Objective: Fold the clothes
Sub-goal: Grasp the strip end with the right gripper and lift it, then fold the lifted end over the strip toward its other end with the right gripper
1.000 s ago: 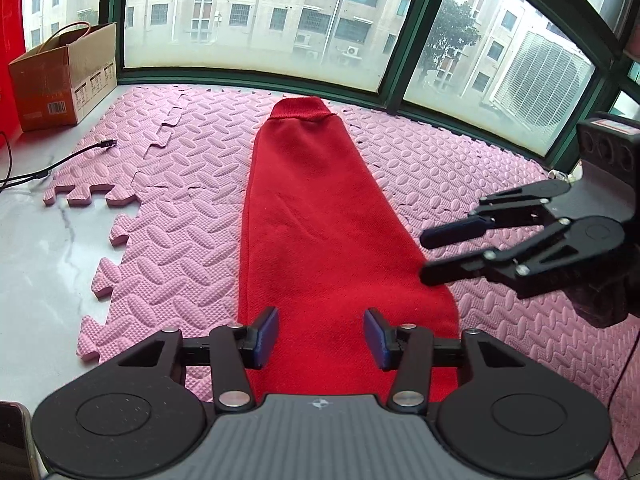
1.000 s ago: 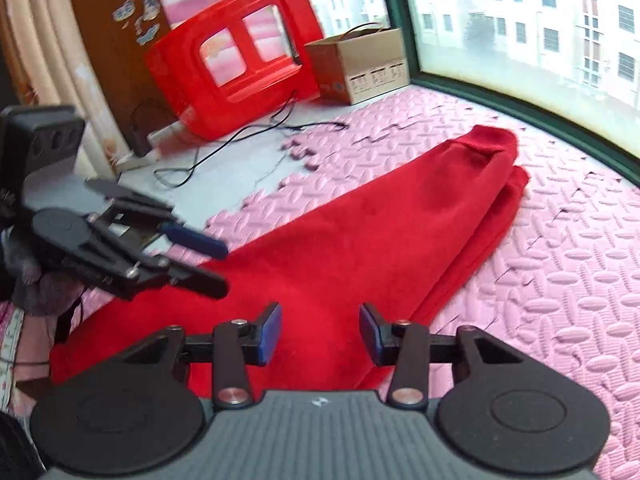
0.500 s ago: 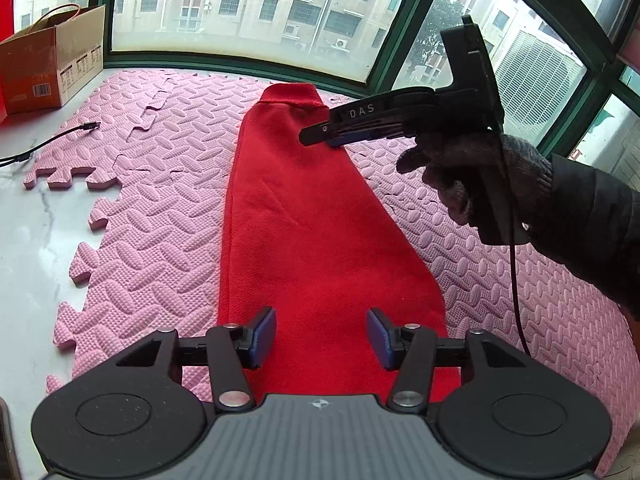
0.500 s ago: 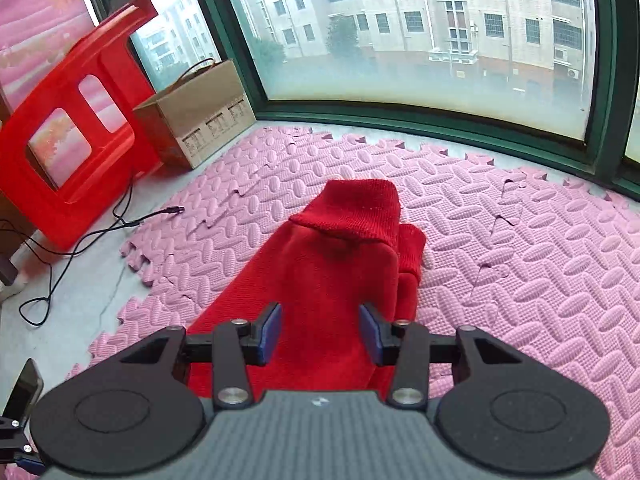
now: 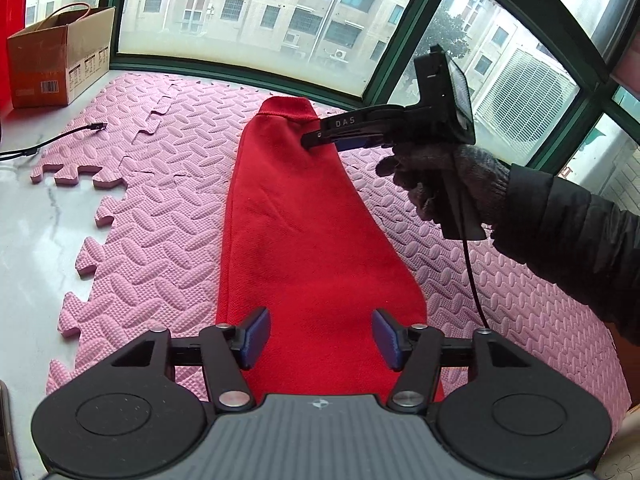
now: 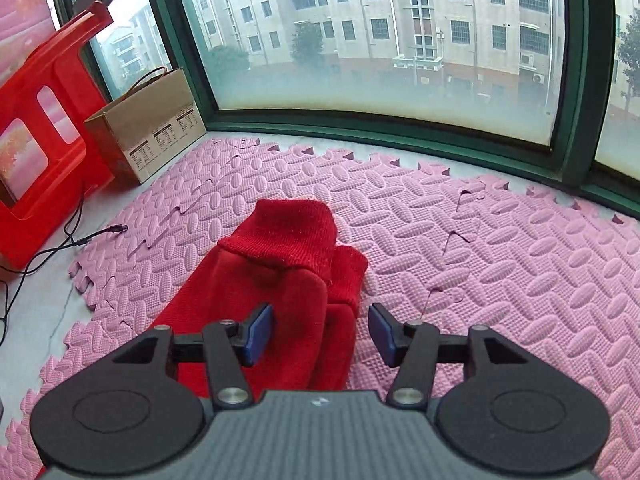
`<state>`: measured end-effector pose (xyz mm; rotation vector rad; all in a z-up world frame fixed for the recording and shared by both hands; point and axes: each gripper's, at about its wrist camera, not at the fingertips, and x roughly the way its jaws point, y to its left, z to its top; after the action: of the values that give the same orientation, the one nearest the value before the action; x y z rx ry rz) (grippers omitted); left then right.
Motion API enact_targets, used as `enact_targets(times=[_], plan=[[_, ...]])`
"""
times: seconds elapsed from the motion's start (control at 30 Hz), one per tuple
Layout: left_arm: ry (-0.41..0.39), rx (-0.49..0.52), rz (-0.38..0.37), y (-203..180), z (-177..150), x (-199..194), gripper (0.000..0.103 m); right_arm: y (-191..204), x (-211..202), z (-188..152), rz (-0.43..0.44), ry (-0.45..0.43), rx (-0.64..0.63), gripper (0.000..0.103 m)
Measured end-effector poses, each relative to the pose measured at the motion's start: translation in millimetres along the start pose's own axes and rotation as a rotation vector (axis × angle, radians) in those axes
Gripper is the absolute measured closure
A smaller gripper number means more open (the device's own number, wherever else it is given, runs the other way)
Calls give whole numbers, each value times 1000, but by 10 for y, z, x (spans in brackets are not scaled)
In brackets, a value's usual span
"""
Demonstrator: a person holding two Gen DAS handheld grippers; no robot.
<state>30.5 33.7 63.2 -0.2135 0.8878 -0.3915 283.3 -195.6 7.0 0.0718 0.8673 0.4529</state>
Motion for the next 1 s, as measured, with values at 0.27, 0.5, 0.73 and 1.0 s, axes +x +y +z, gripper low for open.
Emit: enact_targets(times=[0.27,0.5,0.73,1.0], plan=[[16,-31,5,54,-2,-2,40,-84,46,4,60,-16,55,63],[28,-62,26,69,-76,-69,39,-51,-155,43,117,-70,55,84],[9,-127,65,185,-73,-146,38,123,-502,96,161,-143,-1,85],[-31,-134,-13,198,99,36,52,354,-979,77,215,-213,-48,85]])
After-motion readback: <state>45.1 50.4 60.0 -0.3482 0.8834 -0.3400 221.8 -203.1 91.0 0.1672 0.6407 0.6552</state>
